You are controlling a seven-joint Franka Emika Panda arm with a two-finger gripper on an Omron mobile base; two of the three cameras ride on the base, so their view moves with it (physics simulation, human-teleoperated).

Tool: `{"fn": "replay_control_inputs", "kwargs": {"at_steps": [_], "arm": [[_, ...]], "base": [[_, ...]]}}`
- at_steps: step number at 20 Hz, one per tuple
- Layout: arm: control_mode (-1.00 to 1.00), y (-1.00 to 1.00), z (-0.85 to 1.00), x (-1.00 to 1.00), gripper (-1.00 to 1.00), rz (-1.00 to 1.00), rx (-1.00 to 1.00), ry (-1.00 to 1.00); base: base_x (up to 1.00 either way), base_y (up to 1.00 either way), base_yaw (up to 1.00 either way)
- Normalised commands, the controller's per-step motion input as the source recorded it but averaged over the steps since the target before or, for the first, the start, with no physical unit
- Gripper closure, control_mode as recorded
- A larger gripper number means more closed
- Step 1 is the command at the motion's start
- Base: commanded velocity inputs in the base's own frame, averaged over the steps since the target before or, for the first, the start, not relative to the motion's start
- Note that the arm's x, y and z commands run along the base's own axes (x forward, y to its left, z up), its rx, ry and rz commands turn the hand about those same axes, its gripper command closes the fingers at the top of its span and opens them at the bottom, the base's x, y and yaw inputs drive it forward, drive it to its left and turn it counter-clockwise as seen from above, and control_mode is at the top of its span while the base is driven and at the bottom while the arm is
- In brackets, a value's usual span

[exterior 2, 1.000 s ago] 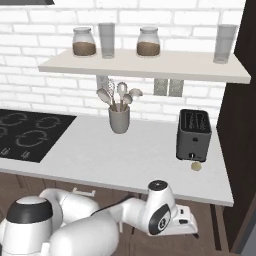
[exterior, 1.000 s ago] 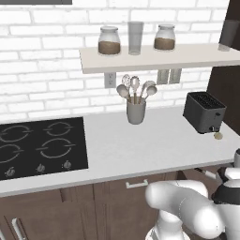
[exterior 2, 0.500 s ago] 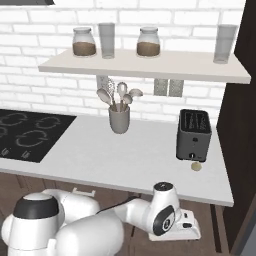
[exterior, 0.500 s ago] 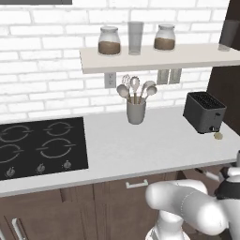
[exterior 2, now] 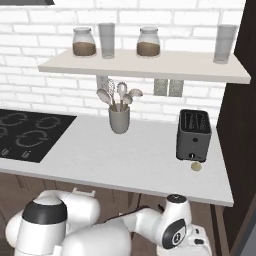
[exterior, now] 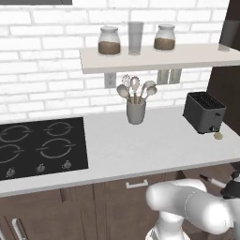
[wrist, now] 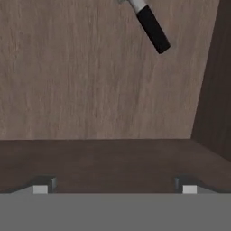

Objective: Pick the rolling pin from the drawer and place it on the counter.

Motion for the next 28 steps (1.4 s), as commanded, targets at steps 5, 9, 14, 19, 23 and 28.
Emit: {"fn": "replay_control_inputs", "kwargs": {"at_steps": [5, 9, 14, 19, 23, 28], "arm": [[-1.00, -0.47, -0.36, -0.80, -1.00, -0.03, 0.00, 0.05], [-1.00, -0.50, -0.38, -0.78, -1.00, -0.01, 0.00, 0.03], [-1.00, -0.44, -0.41, -0.78, -1.00, -0.02, 0.00, 0.04], [-1.00, -0.28, -0.20, -0.44, -1.00, -0.01, 0.00, 0.01], [-1.00, -0.01, 0.00, -0.11, -1.00, -0.01, 0.00, 0.03], [-1.00, 0.00, 0.00, 0.00, -1.00, 0.00, 0.00, 0.00]], "base": [[0.00, 0.00, 0.00], [0.00, 0.00, 0.00], [0.00, 0.00, 0.00], [0.00, 0.00, 0.00], [0.00, 0.00, 0.00], [0.00, 0.00, 0.00]]}}
